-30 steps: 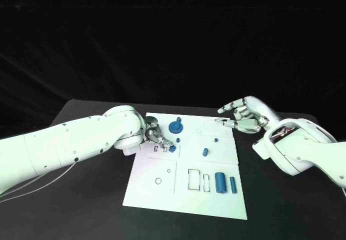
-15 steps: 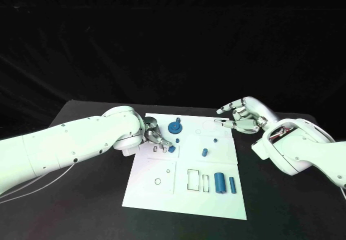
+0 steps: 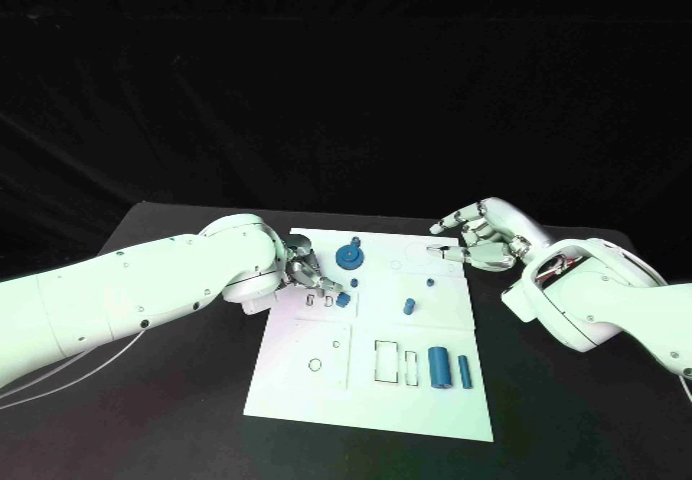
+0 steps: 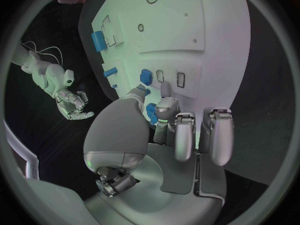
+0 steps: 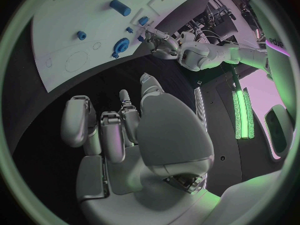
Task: Assemble the parts on the task board
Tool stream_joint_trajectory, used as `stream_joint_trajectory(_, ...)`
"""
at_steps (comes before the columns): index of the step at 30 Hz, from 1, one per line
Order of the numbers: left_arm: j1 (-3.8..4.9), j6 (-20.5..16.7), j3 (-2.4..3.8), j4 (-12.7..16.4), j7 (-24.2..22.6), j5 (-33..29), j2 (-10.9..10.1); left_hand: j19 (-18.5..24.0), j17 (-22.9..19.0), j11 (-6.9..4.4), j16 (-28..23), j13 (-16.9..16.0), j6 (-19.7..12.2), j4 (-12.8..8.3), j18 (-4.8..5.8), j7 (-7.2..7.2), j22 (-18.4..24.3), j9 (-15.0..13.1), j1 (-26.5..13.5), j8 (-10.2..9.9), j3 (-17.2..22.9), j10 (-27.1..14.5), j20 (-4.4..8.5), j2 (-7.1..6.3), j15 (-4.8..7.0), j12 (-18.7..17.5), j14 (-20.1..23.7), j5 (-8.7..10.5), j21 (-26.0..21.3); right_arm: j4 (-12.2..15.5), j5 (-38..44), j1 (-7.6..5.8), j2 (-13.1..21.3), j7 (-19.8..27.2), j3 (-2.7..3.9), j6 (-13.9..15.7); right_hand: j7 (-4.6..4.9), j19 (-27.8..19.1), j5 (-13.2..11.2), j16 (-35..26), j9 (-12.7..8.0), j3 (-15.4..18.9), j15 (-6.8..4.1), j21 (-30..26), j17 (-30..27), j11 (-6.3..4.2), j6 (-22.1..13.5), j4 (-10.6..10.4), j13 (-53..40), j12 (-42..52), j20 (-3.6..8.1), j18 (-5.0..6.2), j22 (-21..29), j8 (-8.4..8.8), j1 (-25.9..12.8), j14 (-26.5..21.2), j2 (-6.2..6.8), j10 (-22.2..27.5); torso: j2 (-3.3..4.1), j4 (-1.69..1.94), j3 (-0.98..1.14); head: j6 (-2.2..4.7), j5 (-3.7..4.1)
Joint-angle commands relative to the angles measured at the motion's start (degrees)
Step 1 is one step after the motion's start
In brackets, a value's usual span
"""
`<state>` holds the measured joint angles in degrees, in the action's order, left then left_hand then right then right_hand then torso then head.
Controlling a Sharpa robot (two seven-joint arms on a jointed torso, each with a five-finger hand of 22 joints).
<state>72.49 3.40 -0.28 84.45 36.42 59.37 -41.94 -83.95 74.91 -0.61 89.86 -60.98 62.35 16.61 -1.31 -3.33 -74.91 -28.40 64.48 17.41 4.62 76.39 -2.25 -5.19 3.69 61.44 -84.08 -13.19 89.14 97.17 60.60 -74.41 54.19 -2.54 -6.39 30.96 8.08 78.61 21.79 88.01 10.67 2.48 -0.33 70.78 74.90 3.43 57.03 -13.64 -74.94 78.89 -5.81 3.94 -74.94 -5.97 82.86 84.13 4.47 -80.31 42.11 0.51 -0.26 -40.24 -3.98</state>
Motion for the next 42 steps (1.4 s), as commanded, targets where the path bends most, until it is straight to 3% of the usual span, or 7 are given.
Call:
stream_joint_trajectory(1,0.08,-3.9,0.11,0.9,-3.0,-2.6,-0.8,-4.2,15.1,0.01,0.1,2.4,-0.9,0.0,0.61,-0.18,-11.9,-0.4,1.1,0.1,-0.6,-1.6,0.36,-0.15,0.23,-2.7,-5.9,0.09,-0.4,-0.2,4.1,0.02,-0.6,-0.4,-0.04,-5.8,0.09,0.3,-1.8,-0.1,0.1,-1.0,-0.4,0.1,10.5,-0.08,0.7,1.5,-3.8,0.5,0.36,0.67,-0.5,-0.13,2.3,4.7,-0.43,-0.4,0.0,0.08,-0.03,0.05,0.09)
stream_joint_trajectory(7,0.11,-9.1,0.32,3.3,-6.9,-7.1,-3.6,-0.6,12.3,0.69,-2.2,8.5,-3.0,0.0,-0.75,-0.97,-5.5,-1.4,4.3,-0.6,-1.1,-5.4,-0.08,0.14,-0.33,-9.4,-4.9,0.03,-3.3,-1.0,11.9,0.01,-3.0,-1.0,-0.09,-11.4,-0.22,0.9,-4.4,0.2,-0.1,-2.1,-0.54,1.0,11.2,-0.32,2.1,2.7,-4.5,1.2,0.47,0.44,-1.4,-0.19,4.1,4.9,-0.64,-1.1,0.03,0.11,-0.01,0.23,0.09)
stream_joint_trajectory(18,0.13,-16.2,0.42,7.1,-13.0,-14.6,-8.4,2.8,8.5,1.4,-5.9,17.7,-4.9,-0.1,-2.0,-1.89,0.5,-1.0,11.5,-2.5,2.2,-10.0,-0.71,0.88,-0.93,-19.0,-3.5,-0.14,-6.6,-5.4,25.6,-0.13,-10.6,-1.5,-0.14,-16.3,-1.24,1.5,-5.7,0.5,-0.5,-3.0,-1.12,1.9,11.9,-1.14,2.9,3.8,-5.4,2.1,0.91,0.25,-2.3,0.23,5.4,5.1,-0.37,-1.9,0.03,0.35,-0.32,0.09,0.27)
stream_joint_trajectory(24,0.13,-19.5,0.41,8.8,-16.2,-18.1,-10.6,5.8,5.1,1.61,-9.3,19.8,-5.1,0.0,-3.09,-2.17,6.0,-0.9,13.6,-2.9,4.2,-10.6,-0.88,0.69,-1.15,-21.1,-2.2,-0.15,-9.8,-9.3,28.7,-0.14,-15.2,-0.8,-0.33,-17.3,-1.48,1.6,-6.3,0.7,-0.8,-3.6,-1.33,2.0,12.2,-1.36,2.8,4.2,-5.5,2.2,1.14,0.21,-2.5,0.72,5.8,5.2,-0.34,-1.9,0.09,0.5,-0.43,0.08,0.39)
stream_joint_trajectory(30,0.12,-21.6,0.38,10.3,-18.6,-21.6,-12.5,6.0,4.6,1.64,-9.9,20.6,-5.2,-0.1,-3.18,-2.18,6.5,-0.9,14.4,-3.0,5.3,-10.6,-0.95,0.59,-1.17,-21.7,-2.0,-0.18,-10.3,-12.9,29.8,-0.06,-19.3,0.2,-0.57,-18.5,-1.82,1.6,-7.1,0.8,-1.3,-4.4,-1.65,2.0,12.5,-1.8,2.3,4.7,-5.4,2.1,1.42,0.21,-2.6,1.61,6.0,5.2,-0.24,-1.8,0.16,0.72,-0.56,-0.06,0.49)
stream_joint_trajectory(40,0.12,-23.1,0.36,11.7,-23.2,-26.7,-14.0,8.2,2.1,1.86,-12.6,22.1,-5.4,0.0,-3.95,-2.43,10.5,-0.8,15.0,-3.2,7.0,-10.9,-1.09,0.42,-1.36,-22.7,-0.9,-0.17,-12.8,-18.0,31.0,0.59,-24.6,1.7,-0.92,-22.3,-3.19,1.2,-8.1,0.9,-2.7,-6.2,-3.26,1.6,12.7,-3.75,0.0,6.1,-4.9,1.6,2.76,0.31,-2.8,2.49,6.2,5.3,0.47,-1.0,0.43,1.3,-1.03,-0.18,0.66)
stream_joint_trajectory(42,0.12,-23.4,0.35,11.8,-24.6,-27.9,-14.1,10.5,-0.6,2.03,-15.5,22.9,-5.7,0.0,-4.74,-2.64,14.7,-0.8,15.4,-3.3,8.0,-11.4,-1.22,0.54,-1.58,-23.5,0.4,-0.15,-15.5,-18.4,31.2,0.79,-25.1,1.7,-0.97,-23.1,-3.41,1.1,-8.2,0.9,-2.9,-6.6,-3.42,1.4,12.7,-3.92,-0.5,6.5,-4.8,1.4,2.92,0.35,-2.7,2.49,6.3,5.3,0.6,-0.8,0.49,1.4,-1.1,-0.26,0.62)
